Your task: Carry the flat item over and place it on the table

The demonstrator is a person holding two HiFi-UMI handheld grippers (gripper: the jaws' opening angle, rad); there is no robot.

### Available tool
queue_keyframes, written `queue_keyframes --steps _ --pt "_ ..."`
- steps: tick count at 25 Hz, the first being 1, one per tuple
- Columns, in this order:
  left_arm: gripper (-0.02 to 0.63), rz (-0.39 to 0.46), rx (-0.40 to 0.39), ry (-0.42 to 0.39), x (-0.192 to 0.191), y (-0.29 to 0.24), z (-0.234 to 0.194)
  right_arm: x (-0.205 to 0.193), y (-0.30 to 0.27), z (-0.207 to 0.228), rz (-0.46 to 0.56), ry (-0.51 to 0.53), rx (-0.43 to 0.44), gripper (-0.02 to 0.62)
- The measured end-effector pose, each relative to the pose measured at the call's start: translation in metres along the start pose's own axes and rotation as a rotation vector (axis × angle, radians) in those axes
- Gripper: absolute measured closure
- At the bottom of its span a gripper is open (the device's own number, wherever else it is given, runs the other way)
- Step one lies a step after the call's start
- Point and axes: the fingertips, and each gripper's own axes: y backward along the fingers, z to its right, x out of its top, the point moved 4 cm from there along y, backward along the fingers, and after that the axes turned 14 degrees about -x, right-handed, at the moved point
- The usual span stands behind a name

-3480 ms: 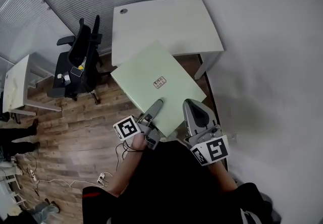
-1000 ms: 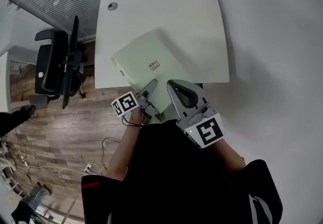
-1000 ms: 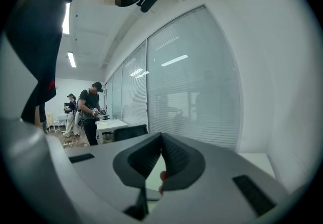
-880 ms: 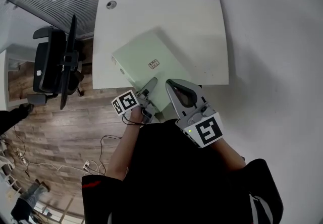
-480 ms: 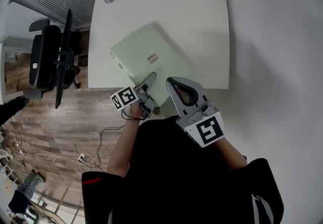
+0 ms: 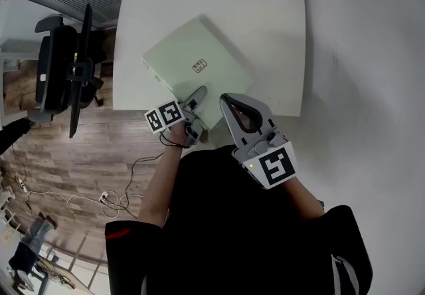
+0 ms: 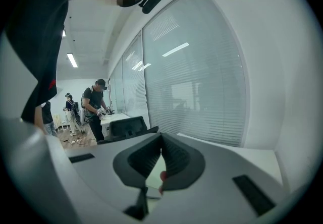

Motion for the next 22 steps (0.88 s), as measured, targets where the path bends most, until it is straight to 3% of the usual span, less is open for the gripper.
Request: queue_keyframes --steps 6,15,19,22 --pt "0.224 -0.069 0.154 0.002 0.015 -0.001 -0.019 0.004 -0.019 0.005 -0.006 -0.011 0.024 0.595" --pt "0.161 -0.076 0.343 -0.058 0.019 0.007 -0.035 0.002 -0.026 0.006 -0.013 -0.001 0.061 0.595" --pt "0.160 -0.113 0.477 -0.216 0.027 0.010 -0.044 -0.002 -0.028 0.007 -0.020 -0.016 0.055 0.595" --pt "0.160 -0.121 0.469 -0.250 0.031 0.005 -0.042 -0.001 -0.028 0.005 -0.016 -0.022 0.056 0.595"
